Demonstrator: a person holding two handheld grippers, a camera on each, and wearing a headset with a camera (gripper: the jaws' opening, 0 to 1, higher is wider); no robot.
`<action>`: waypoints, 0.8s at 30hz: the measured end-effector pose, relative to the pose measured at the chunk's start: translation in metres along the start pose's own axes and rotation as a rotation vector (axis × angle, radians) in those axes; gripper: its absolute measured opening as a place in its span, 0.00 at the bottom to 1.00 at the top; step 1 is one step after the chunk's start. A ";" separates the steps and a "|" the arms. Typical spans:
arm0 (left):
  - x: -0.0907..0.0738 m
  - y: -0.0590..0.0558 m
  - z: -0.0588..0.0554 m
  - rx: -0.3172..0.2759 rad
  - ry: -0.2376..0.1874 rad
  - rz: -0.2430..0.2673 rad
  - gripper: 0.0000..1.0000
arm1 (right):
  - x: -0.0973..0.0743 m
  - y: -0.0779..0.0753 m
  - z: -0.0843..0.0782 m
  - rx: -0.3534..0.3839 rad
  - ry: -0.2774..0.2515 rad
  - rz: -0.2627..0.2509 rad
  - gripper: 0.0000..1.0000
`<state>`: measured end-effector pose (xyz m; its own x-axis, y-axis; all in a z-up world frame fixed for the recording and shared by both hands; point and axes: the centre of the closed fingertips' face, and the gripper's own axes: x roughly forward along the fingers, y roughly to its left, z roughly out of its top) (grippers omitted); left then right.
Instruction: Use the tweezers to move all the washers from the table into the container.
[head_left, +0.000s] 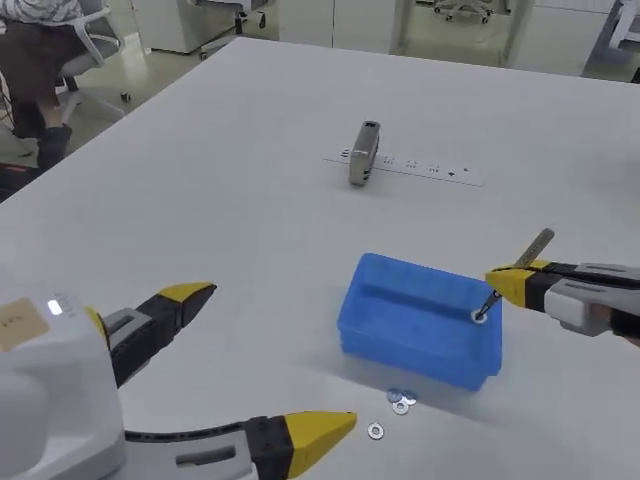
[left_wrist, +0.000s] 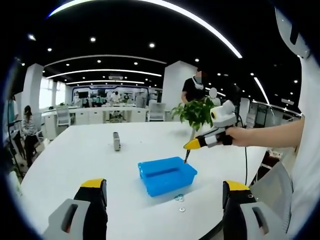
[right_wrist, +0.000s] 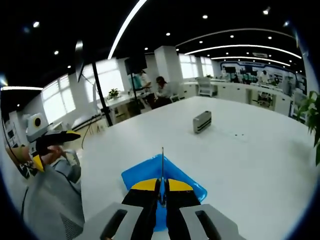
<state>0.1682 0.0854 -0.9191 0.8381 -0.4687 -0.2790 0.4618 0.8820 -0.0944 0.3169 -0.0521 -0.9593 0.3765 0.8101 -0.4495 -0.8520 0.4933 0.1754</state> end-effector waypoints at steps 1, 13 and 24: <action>0.000 0.000 0.000 0.004 0.000 0.004 0.99 | 0.001 -0.001 -0.001 0.000 0.003 0.000 0.01; -0.001 0.002 0.005 0.034 -0.001 0.016 0.99 | 0.022 -0.015 -0.021 0.011 0.064 0.001 0.01; 0.001 0.003 0.006 0.030 0.001 0.018 0.99 | 0.036 -0.019 -0.042 0.059 0.101 0.003 0.01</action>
<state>0.1717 0.0875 -0.9141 0.8462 -0.4527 -0.2811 0.4552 0.8884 -0.0603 0.3311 -0.0457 -1.0151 0.3325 0.7769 -0.5347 -0.8293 0.5108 0.2266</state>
